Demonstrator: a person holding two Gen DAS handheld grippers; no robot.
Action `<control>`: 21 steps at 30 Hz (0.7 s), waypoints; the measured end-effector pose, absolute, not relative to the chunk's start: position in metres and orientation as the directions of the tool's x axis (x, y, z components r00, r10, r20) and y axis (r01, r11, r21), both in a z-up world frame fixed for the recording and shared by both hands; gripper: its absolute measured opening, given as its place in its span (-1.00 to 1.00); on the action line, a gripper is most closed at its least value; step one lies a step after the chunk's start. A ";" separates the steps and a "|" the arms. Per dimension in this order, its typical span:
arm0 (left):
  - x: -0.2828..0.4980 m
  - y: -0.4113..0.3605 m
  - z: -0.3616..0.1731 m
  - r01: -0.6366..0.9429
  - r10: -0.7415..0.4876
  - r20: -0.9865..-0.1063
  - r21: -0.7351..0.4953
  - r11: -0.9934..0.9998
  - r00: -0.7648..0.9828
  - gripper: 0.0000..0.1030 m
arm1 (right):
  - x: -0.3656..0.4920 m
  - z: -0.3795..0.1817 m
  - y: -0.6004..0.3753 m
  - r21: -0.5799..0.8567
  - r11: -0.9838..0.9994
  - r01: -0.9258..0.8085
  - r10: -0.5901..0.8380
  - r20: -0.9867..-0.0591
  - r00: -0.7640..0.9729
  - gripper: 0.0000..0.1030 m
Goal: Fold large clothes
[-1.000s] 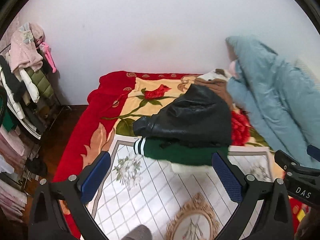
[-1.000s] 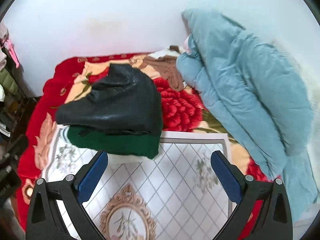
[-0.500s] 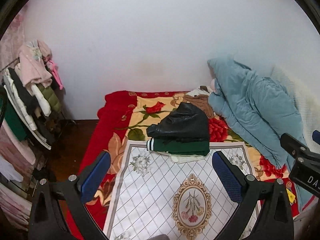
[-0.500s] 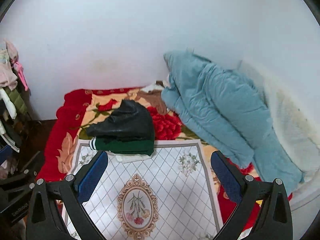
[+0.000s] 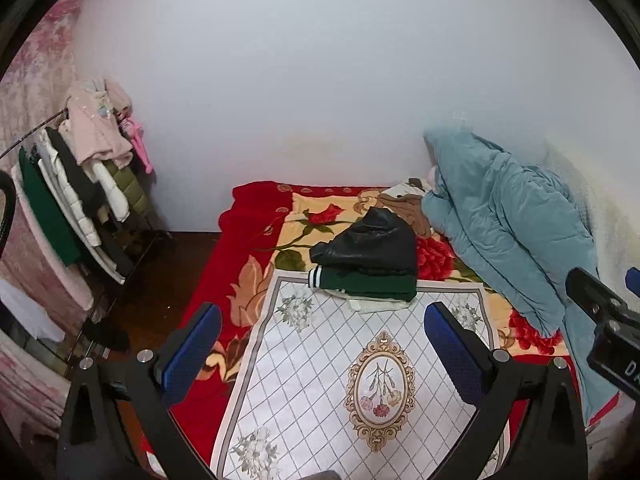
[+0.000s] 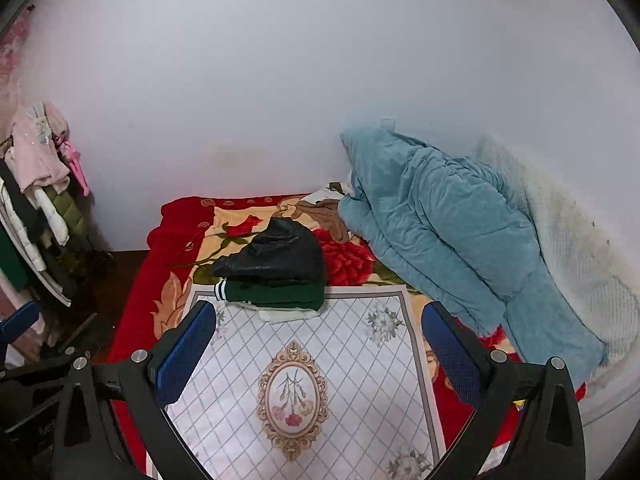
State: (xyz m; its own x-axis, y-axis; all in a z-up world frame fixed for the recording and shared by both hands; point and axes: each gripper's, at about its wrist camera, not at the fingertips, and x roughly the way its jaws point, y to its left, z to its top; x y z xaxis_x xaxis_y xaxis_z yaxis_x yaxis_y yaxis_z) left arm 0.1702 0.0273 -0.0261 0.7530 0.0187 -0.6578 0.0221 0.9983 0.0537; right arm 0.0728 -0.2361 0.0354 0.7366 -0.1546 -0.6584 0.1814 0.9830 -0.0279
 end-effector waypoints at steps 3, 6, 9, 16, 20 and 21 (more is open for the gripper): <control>0.164 0.027 -0.020 0.018 0.018 -0.653 0.048 0.999 0.757 1.00 | 0.066 0.040 -0.238 -0.024 0.985 0.169 -0.142 -0.662 0.736 1.00; 0.158 0.028 -0.016 0.010 0.017 -0.651 0.037 0.999 0.759 1.00 | 0.060 0.044 -0.241 -0.019 0.987 0.159 -0.131 -0.667 0.734 1.00; 0.155 0.029 -0.012 0.002 0.017 -0.651 0.028 1.000 0.759 1.00 | 0.057 0.048 -0.243 -0.022 0.989 0.147 -0.124 -0.669 0.733 1.00; 0.151 0.029 -0.010 -0.003 0.018 -0.649 0.024 1.000 0.761 1.00 | 0.059 0.057 -0.245 -0.033 0.990 0.134 -0.123 -0.656 0.745 1.00; 0.151 0.029 -0.008 -0.008 0.021 -0.650 0.023 1.000 0.760 1.00 | 0.056 0.058 -0.244 -0.033 0.991 0.133 -0.122 -0.657 0.744 1.00; 0.151 0.028 -0.008 -0.011 0.024 -0.649 0.024 1.000 0.760 1.00 | 0.055 0.058 -0.243 -0.034 0.991 0.132 -0.122 -0.657 0.744 1.00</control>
